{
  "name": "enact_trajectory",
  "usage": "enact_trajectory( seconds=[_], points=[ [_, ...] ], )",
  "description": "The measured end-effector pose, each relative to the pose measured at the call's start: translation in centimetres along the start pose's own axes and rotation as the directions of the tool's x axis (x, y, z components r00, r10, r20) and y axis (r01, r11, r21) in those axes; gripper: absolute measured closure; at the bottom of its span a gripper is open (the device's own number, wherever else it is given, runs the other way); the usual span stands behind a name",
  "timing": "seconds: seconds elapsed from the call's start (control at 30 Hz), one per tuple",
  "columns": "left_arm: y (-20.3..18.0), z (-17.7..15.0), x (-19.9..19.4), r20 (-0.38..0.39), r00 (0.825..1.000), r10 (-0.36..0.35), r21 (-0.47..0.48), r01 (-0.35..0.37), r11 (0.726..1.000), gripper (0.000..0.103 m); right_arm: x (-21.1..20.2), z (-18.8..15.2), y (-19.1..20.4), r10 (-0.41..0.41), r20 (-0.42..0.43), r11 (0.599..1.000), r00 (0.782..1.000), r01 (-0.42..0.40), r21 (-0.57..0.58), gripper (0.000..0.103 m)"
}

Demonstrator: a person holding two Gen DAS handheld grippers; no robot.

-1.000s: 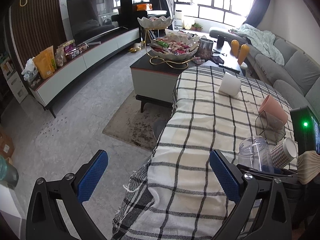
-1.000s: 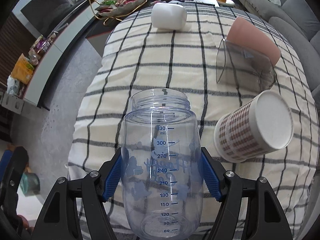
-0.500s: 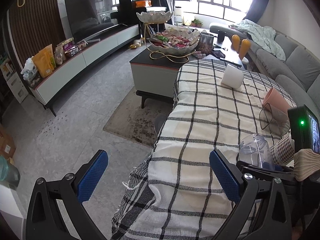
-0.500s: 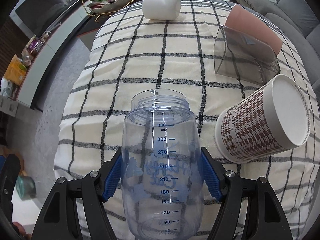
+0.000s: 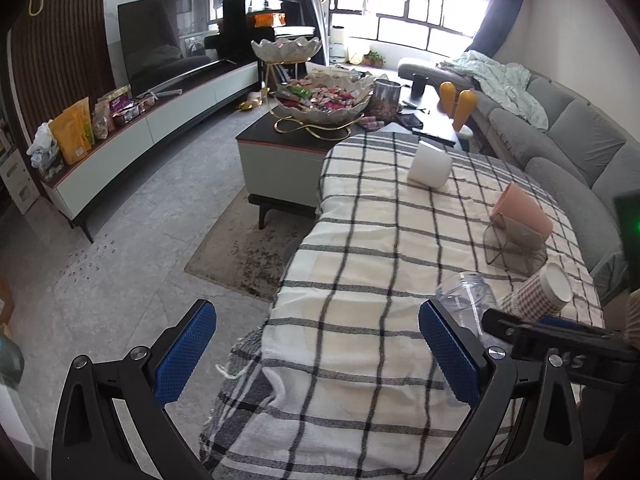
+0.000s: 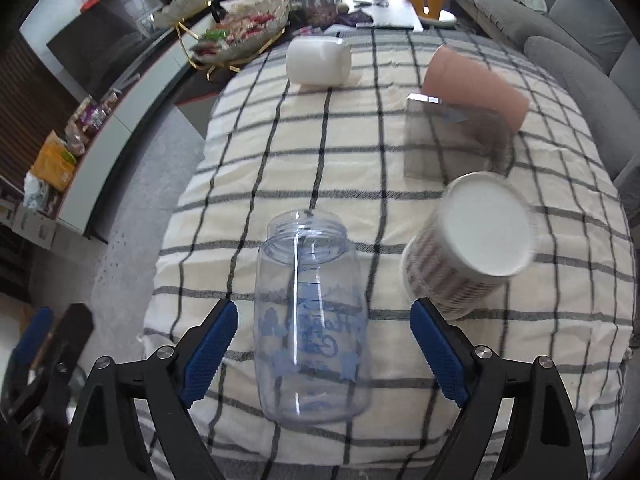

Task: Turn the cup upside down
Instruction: 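Set the bottle on the table and open the right gripper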

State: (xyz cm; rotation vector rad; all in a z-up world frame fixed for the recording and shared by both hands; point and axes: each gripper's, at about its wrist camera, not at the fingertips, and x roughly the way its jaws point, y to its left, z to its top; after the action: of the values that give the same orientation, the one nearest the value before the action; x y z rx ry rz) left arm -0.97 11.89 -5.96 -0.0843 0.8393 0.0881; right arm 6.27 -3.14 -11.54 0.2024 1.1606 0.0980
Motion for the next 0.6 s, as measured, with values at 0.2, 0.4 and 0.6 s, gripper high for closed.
enact_trajectory(
  seconds=[0.2, 0.4, 0.6],
  points=[
    [-3.0, -0.8, -1.1, 0.063, 0.996, -0.056, 0.019, 0.055, 0.998, 0.0, -6.0, -0.6, -3.4, -0.049, 0.192, 0.999, 0.98, 0.045, 0.021, 0.013],
    [-6.2, -2.0, -1.2, 0.122, 0.986, -0.112, 0.041, 0.108, 0.993, 0.0, -10.7, -1.6, -6.5, -0.141, 0.399, 0.99, 0.906, 0.138, 0.036, 0.009],
    [-9.7, -3.8, 0.5, 0.101, 0.981, -0.167, 0.08, 0.159, 0.984, 0.0, -11.6, -3.2, -9.3, -0.201, 0.474, 0.979, 0.857, 0.193, 0.065, 0.005]
  ],
)
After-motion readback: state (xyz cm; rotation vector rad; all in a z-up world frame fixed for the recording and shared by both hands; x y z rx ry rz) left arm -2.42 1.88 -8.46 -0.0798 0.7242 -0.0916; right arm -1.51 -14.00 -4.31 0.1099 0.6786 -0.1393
